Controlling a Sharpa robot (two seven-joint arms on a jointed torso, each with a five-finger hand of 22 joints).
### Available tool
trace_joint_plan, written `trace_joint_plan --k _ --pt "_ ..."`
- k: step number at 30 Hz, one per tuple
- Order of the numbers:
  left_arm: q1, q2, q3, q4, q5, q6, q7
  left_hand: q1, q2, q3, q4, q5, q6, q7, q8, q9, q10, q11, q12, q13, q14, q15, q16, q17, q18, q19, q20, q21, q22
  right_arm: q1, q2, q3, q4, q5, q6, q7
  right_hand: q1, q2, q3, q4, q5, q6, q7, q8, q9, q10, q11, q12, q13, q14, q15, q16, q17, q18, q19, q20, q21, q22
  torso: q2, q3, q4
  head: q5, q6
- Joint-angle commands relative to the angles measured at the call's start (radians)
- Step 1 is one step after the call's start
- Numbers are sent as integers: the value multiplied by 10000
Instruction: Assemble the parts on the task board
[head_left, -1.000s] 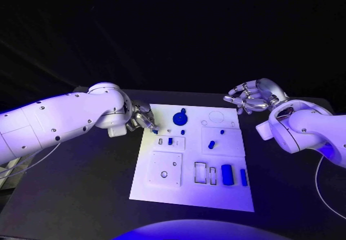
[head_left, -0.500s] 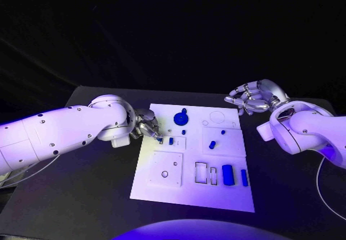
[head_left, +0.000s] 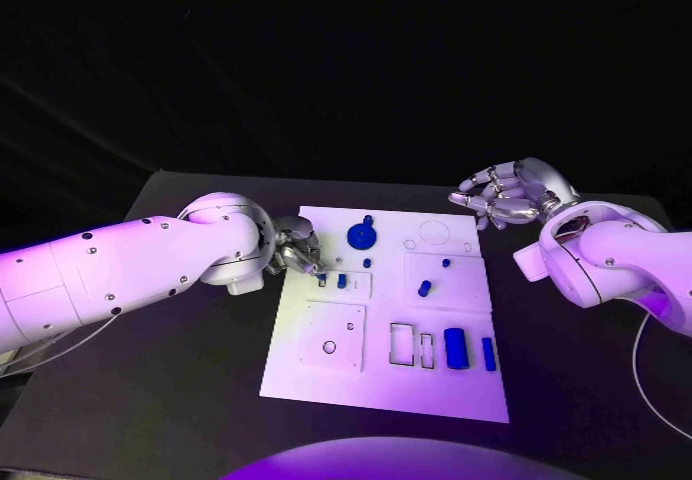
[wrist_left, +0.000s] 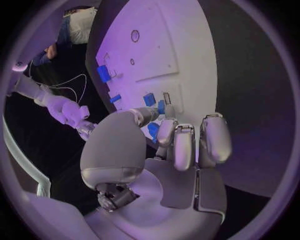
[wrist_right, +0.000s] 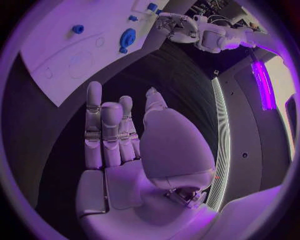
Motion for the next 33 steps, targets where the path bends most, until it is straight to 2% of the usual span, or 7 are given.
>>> trace_joint_plan --k 1,15,33 --pt "-6 54 -10 24 -507 21 58 8 -87 1654 -1605 69 135 -51 57 1 87 5 -58 -18 716 23 52 1131 -127 53 -2 27 6 -7 2 1 3 -53 110 86 -40 40 -51 -2 -13 -81 -20 42 -12 -17 -23 32 -8 66 -21 -29 13 48 63 -20 -53 -9 7 1 -3 5 -8" --pt "-14 189 -62 -40 -944 263 32 -7 -121 1711 -1636 68 145 -53 64 5 99 1 -60 -19 716 21 51 1130 -131 60 -4 36 25 -14 11 1 -5 -49 130 93 -40 40 -51 -2 -13 -81 -20 42 -12 -17 -23 32 -8 66 -21 -29 13 48 63 -20 -53 -9 -3 -4 -2 12 -55" --pt "-29 163 -101 8 -1114 556 9 -22 -167 1786 -1679 72 165 -57 75 11 72 -3 -103 -107 716 20 51 1129 -131 59 -7 36 25 -18 18 1 -3 -44 135 100 -40 40 -51 -2 -13 -81 -20 42 -12 -17 -23 32 -8 66 -21 -29 13 48 63 -20 -53 -9 -8 -3 -2 33 -102"
